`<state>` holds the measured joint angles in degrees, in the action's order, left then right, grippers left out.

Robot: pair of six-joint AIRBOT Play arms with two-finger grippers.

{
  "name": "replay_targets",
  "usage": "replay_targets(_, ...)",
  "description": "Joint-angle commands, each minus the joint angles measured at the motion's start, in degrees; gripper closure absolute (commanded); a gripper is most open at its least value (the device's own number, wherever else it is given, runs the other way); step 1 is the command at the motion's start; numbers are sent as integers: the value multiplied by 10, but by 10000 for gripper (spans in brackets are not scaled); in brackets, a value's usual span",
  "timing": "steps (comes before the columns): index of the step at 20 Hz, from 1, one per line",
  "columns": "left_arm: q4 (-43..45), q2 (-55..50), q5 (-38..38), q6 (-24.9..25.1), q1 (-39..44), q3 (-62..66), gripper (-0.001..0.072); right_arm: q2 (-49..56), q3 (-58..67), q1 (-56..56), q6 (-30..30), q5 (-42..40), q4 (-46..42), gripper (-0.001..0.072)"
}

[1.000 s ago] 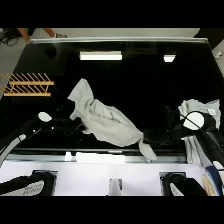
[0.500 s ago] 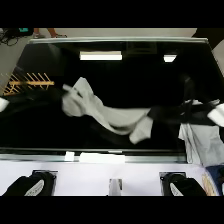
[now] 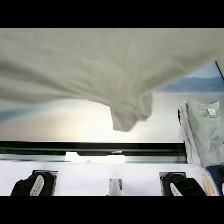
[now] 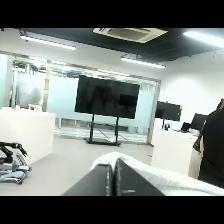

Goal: Fold the shirts.

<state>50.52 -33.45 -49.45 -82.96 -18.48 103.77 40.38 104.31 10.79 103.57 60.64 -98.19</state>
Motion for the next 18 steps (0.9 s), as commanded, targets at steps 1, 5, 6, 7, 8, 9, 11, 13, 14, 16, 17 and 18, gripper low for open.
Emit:
replay_targets(1, 2, 8, -62, 16, -26, 30, 669, -20, 29, 0, -29, 4, -59, 682)
replay_targets(5, 60, -5, -152, 15, -26, 17, 669, -17, 29, 0, -29, -16, -85, 682)
replay_targets(6, 67, -8, -179, 15, -26, -3, 670, -5, 29, 0, -30, -22, -85, 682)
replay_targets(7, 68, -9, -201, 15, -26, -37, 669, 9, 29, 0, -31, -21, -84, 682)
replay_targets(8, 67, -9, -212, 15, -26, -77, 669, 30, 29, 0, -31, -16, -84, 682)
replay_targets(9, 67, -9, -215, 15, -26, -121, 669, 55, 29, 0, -31, -8, -83, 682)
replay_targets(11, 67, -9, -198, 16, -26, -229, 668, 123, 29, 0, -31, 5, -83, 681)
replay_targets(13, 67, -11, -135, 37, -26, -345, 668, 208, 29, 0, -22, -3, -77, 681)
replay_targets(14, 64, -14, -96, 37, -26, -399, 668, 256, 29, 0, -5, -14, -72, 681)
replay_targets(16, 52, -32, -20, 37, -25, -497, 668, 344, 29, 0, 39, -41, -50, 681)
replay_targets(17, 41, -48, 14, 37, -25, -537, 668, 384, 29, 0, 64, -54, -33, 681)
replay_targets(18, 30, -66, 42, 37, -25, -566, 668, 425, 29, 0, 92, -64, -13, 681)
